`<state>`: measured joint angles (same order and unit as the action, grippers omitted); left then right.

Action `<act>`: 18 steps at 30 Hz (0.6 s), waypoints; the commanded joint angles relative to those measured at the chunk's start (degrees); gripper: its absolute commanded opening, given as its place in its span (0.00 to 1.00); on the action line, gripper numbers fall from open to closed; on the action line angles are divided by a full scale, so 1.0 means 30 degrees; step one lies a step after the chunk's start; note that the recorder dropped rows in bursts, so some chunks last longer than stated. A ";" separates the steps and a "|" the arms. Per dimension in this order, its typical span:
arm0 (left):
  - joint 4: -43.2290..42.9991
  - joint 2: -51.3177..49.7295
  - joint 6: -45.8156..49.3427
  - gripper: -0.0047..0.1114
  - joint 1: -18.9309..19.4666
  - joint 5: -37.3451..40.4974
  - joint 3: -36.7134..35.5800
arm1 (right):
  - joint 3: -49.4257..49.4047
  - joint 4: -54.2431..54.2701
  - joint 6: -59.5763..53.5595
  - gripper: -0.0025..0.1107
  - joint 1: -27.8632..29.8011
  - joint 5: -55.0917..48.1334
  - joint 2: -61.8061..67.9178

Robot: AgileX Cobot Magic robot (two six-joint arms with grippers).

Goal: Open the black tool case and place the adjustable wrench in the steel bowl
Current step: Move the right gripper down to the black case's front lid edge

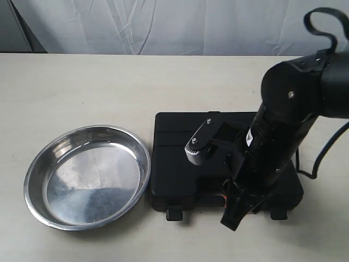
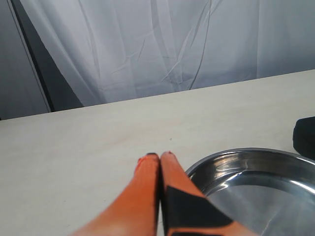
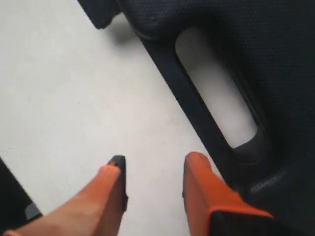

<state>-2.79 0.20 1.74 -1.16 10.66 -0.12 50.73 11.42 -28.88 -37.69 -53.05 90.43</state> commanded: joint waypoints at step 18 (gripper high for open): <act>0.0029 -0.0068 -0.0008 0.04 -0.0020 -0.0128 0.0039 | 0.0120 -0.3642 0.3041 0.37 -0.0647 0.2863 0.2542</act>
<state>-2.79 0.20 1.74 -1.16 10.66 -0.12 50.85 1.59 -19.93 -39.59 -45.30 96.61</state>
